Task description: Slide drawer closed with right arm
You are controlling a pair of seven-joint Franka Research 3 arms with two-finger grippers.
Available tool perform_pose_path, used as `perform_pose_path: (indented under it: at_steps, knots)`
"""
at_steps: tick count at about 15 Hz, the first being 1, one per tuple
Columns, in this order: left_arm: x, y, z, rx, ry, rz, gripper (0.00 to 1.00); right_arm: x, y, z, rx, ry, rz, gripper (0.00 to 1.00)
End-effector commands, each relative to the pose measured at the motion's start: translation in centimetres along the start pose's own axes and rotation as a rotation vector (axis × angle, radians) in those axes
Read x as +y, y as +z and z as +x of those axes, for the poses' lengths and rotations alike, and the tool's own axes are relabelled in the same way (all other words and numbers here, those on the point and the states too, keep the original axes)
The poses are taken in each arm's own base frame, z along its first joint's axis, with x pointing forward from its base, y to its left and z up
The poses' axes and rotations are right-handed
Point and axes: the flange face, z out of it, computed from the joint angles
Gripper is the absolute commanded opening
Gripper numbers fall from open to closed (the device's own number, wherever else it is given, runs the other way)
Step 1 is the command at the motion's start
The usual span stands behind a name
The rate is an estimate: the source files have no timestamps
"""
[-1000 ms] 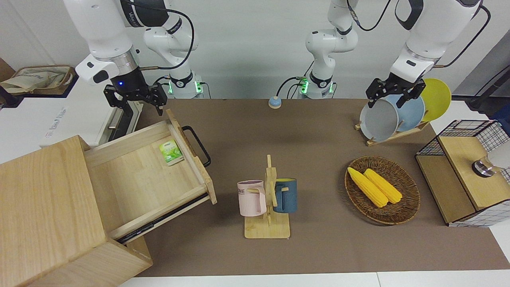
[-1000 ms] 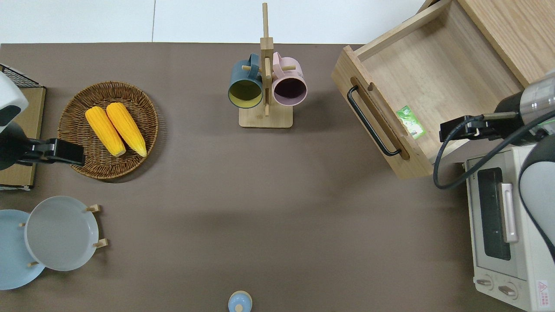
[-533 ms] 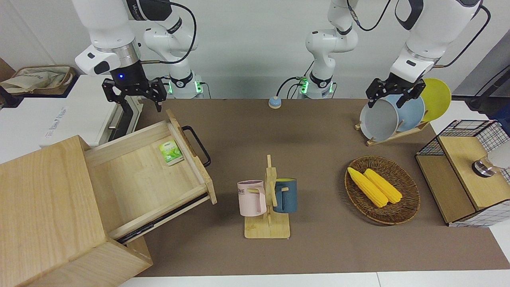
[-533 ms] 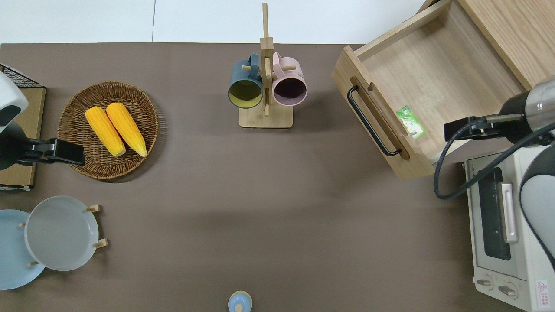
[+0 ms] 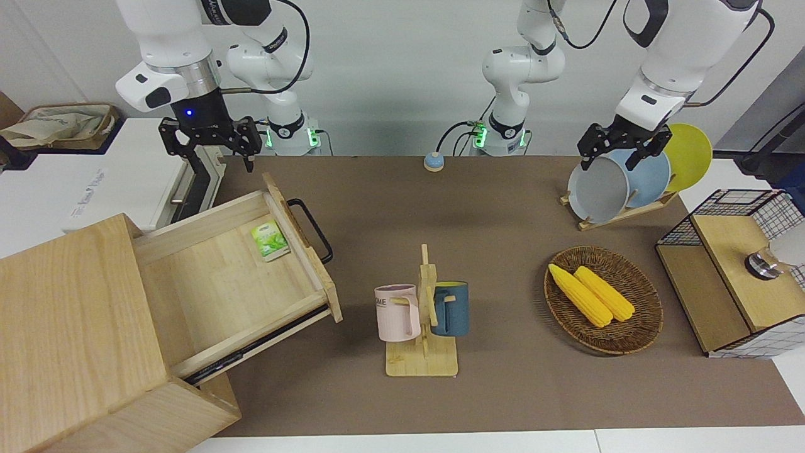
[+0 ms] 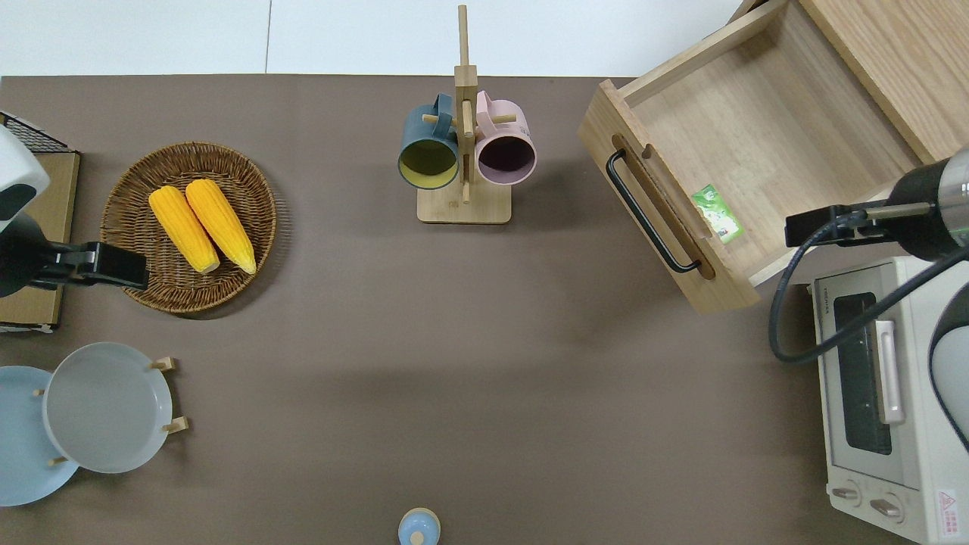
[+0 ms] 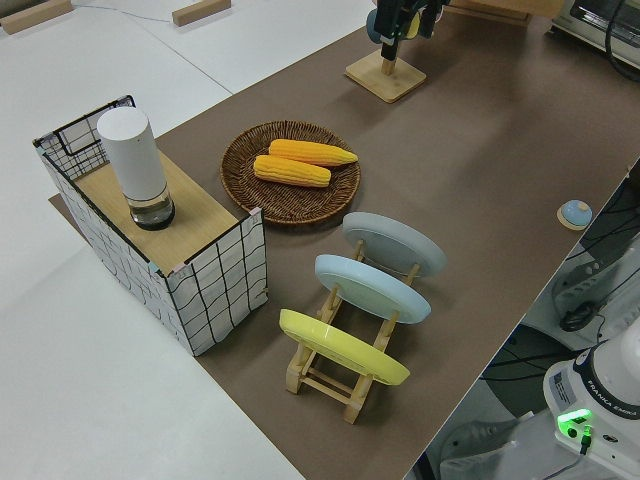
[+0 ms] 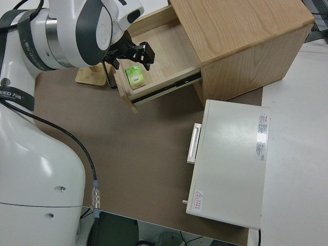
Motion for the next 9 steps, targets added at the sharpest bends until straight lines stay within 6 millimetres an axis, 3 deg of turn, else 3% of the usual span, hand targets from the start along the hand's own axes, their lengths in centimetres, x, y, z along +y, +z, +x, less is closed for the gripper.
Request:
perform_pose_path:
  at_steps: [1, 3, 4, 9]
  knots:
    - [-0.09, -0.41, 0.15, -0.005, 0.011, 0.016, 0.99, -0.03, -0.62, -0.49, 0.008, -0.022, -0.006, 0.49]
    - [-0.09, -0.41, 0.15, -0.005, 0.011, 0.016, 0.99, -0.22, -1.02, -0.79, 0.008, -0.026, -0.005, 0.054]
    - [-0.09, -0.41, 0.15, -0.005, 0.011, 0.016, 0.99, -0.23, -1.11, -0.84, 0.009, -0.026, -0.004, 0.001]
    - [-0.09, -0.41, 0.15, -0.005, 0.011, 0.016, 0.99, -0.38, -1.19, -0.84, 0.011, -0.023, -0.005, 0.0]
